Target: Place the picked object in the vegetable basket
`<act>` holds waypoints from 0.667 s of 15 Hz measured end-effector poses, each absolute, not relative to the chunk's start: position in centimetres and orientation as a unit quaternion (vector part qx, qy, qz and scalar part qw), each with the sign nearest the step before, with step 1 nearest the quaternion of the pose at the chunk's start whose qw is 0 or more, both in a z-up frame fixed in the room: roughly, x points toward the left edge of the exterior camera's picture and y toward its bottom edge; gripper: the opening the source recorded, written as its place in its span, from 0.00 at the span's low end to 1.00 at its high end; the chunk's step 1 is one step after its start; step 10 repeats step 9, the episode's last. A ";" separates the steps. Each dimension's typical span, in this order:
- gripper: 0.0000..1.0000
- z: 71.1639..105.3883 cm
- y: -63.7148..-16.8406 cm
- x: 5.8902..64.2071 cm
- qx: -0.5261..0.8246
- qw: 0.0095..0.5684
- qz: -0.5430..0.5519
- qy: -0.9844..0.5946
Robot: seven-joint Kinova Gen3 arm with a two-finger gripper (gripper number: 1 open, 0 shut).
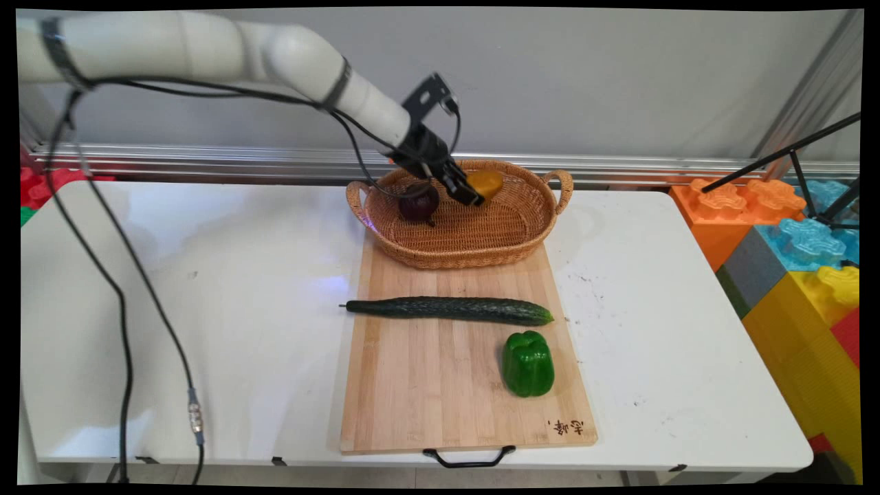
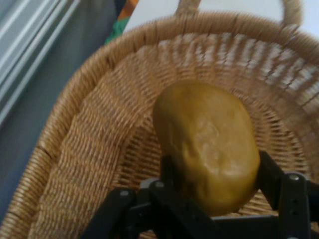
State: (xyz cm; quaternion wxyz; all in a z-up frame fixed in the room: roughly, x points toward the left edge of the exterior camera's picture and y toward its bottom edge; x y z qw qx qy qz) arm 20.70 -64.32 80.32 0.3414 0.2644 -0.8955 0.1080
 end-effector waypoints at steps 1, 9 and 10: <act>0.00 79.0 -65.1 20.3 0.271 0.336 0.103 -0.896; 1.00 75.7 -68.5 18.3 0.311 0.355 0.078 -0.878; 1.00 75.7 -68.5 18.3 0.311 0.355 0.078 -0.878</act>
